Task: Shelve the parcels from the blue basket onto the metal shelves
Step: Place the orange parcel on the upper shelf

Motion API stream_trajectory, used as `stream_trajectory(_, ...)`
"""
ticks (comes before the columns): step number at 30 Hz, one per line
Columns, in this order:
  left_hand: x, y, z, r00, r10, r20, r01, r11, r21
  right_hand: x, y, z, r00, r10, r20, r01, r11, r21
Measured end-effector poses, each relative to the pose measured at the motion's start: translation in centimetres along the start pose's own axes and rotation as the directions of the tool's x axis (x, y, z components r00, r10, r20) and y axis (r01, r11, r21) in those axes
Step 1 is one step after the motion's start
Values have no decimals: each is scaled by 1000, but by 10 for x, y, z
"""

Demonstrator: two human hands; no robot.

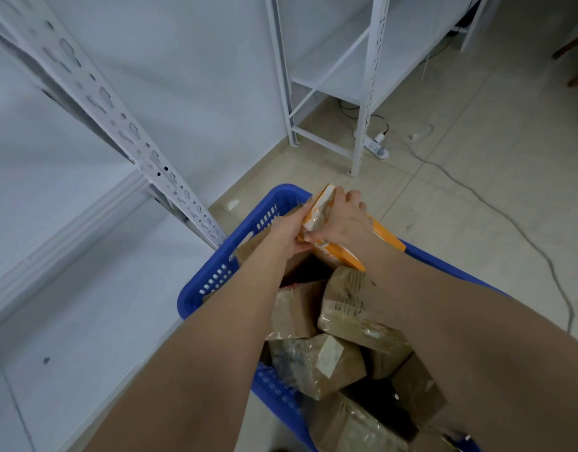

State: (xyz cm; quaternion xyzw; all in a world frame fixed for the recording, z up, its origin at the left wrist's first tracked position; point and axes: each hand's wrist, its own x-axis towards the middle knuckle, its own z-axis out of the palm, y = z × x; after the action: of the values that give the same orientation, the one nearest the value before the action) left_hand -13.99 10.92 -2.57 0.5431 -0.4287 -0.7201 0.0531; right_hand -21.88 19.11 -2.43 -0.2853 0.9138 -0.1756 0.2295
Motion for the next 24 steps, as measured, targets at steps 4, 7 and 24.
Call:
stream_trajectory(4, -34, 38, -20, 979, 117, -170, -114, 993, 25, -22, -37, -37, 998, -54, -17, 56, 993, 102)
stream_trajectory(7, -72, 59, -43, 961, 151, -230, -154, 988, 7, -42, -70, -62, 995, -91, -30, 95, 971, 217)
stream_trajectory(24, -368, 91, -284, 835, 358, -417, -408, 913, -32, -262, -304, -83, 925, -352, 142, 269, 872, 408)
